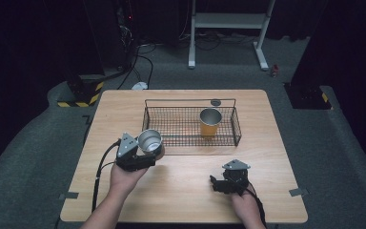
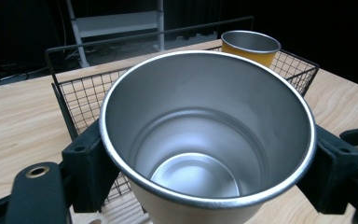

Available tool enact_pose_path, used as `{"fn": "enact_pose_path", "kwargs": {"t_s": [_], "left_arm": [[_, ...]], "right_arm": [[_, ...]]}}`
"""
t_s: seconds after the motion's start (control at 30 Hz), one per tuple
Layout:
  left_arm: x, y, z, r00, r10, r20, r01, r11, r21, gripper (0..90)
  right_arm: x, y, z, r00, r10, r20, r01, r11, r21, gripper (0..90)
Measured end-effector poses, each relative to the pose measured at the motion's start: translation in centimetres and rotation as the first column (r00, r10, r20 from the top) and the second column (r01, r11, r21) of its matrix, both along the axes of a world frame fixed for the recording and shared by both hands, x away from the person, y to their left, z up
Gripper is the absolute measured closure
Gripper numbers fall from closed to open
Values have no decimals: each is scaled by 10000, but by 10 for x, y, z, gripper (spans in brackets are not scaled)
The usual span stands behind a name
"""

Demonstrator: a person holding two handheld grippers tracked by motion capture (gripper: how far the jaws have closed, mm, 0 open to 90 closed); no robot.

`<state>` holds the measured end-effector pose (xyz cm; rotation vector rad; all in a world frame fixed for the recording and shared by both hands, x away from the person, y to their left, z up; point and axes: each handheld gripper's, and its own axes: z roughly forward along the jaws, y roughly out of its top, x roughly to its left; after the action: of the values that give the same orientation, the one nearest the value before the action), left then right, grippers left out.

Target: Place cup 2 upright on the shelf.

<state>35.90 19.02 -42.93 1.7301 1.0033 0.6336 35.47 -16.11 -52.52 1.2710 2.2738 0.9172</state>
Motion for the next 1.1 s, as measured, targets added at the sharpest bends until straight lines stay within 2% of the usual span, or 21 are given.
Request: {"fn": "enact_pose_path", "kwargs": {"t_s": [0.37,0.6,0.83,1.1], "left_arm": [[14,-7,12,10000,12,-39,-11,10000,61,188],[25,-8,15,9999,172,7,-172,9997,155,188],[33,-9,18,9996,290,36,-290,9996,-13,188],[42,-14,19,9993,367,34,-367,9993,112,188]], "right_arm": [[0,0,0,10000,10,18,-10,10000,-7,113],[0,0,0,10000,12,19,-12,10000,-7,113],[0,0,0,10000,11,18,-11,10000,-5,113],[0,0,0,10000,0,0,0,10000,3,113]]}}
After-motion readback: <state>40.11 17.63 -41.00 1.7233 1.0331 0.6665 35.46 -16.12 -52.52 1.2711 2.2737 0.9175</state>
